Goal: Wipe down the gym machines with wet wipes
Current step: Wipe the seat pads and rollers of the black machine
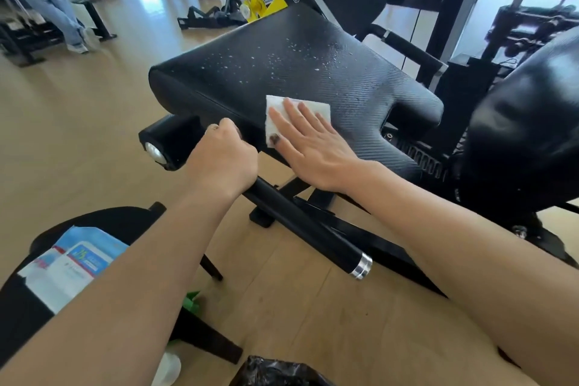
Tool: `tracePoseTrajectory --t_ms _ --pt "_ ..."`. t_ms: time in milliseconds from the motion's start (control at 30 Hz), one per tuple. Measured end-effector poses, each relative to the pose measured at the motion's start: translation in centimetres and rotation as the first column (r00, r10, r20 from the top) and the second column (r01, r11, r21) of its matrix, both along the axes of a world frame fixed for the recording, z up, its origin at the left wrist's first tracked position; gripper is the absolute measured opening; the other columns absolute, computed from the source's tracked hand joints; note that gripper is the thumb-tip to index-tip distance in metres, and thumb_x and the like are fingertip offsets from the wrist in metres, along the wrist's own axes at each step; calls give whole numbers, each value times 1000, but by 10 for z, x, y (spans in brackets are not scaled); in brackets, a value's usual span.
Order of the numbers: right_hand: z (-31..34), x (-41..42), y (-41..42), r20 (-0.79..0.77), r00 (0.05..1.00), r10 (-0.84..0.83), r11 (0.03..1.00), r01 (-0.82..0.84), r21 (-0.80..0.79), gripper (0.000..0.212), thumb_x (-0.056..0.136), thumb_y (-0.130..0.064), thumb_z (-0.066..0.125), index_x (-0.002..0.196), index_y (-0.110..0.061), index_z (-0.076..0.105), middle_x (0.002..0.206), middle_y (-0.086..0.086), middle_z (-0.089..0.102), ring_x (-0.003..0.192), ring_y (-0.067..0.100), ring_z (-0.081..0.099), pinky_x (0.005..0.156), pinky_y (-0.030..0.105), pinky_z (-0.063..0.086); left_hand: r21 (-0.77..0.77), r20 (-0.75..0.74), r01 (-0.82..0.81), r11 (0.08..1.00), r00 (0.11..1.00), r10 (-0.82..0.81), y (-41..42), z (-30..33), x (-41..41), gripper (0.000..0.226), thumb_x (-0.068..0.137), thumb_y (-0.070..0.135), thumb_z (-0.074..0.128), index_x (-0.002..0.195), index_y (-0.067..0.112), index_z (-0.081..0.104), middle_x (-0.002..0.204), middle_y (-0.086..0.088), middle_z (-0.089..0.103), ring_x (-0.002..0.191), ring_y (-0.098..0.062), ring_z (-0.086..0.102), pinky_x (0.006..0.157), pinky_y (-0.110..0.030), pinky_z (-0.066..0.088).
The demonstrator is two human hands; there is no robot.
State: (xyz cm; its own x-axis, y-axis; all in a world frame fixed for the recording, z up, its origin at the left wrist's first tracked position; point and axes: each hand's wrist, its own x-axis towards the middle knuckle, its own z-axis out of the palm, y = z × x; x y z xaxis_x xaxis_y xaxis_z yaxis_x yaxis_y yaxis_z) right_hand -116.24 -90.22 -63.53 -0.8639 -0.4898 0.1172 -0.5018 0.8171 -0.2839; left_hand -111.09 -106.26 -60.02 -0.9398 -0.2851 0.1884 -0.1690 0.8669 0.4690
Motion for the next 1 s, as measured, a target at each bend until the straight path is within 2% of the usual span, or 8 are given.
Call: tracePoseTrajectory --t_ms 167,300,400,533,667,867,1000 --pt "-11 19 27 -126 983 133 989 -124 76 59 106 -59 11 162 -43 -2 172 -7 -11 157 15 -17 127 36 -8 67 -29 30 997 999 -29 -7 -4 1 35 100 16 47 135 15 45 126 -6 53 99 -21 53 75 -36 42" --pt "-37 51 81 -165 977 137 971 -100 216 58 106 -58 11 162 -44 2 171 -9 -16 156 14 -20 129 42 0 81 -3 44 996 999 -44 -5 -4 1 54 99 10 46 152 17 35 150 -4 44 127 -25 51 89 -35 43" --pt "-35 40 74 -201 966 163 960 -108 260 59 106 -55 13 163 -41 6 172 -5 -11 158 21 -13 129 46 6 73 -16 15 997 1000 -13 -1 -3 1 57 97 9 47 152 16 36 150 -3 45 129 -25 50 87 -31 37" --pt "-18 -1 11 -313 913 263 948 -183 261 60 106 -51 25 163 -31 21 172 1 5 158 30 6 128 49 13 73 -22 17 997 1000 -16 0 -1 2 54 96 9 47 149 17 40 144 -4 51 127 -24 50 89 -32 38" --pt "-11 -21 -19 -361 885 294 941 -201 274 63 105 -49 30 164 -28 19 172 1 6 158 31 9 127 50 16 131 10 16 991 1000 -17 -4 0 2 55 96 6 46 150 17 39 143 -6 51 127 -26 51 93 -35 42" --pt "-60 45 92 -372 900 227 938 -99 332 63 108 -40 32 165 -24 11 172 0 -5 159 25 -2 127 49 16 85 23 -17 996 1000 15 0 0 9 57 99 5 42 154 12 30 154 -8 37 134 -29 44 87 -31 36" --pt "-71 63 132 -374 895 242 931 -107 348 61 106 -35 37 163 -19 23 172 4 8 159 29 6 125 53 24 73 24 -14 997 1000 12 4 1 8 58 98 6 43 154 14 33 152 -7 42 132 -29 47 92 -35 41"
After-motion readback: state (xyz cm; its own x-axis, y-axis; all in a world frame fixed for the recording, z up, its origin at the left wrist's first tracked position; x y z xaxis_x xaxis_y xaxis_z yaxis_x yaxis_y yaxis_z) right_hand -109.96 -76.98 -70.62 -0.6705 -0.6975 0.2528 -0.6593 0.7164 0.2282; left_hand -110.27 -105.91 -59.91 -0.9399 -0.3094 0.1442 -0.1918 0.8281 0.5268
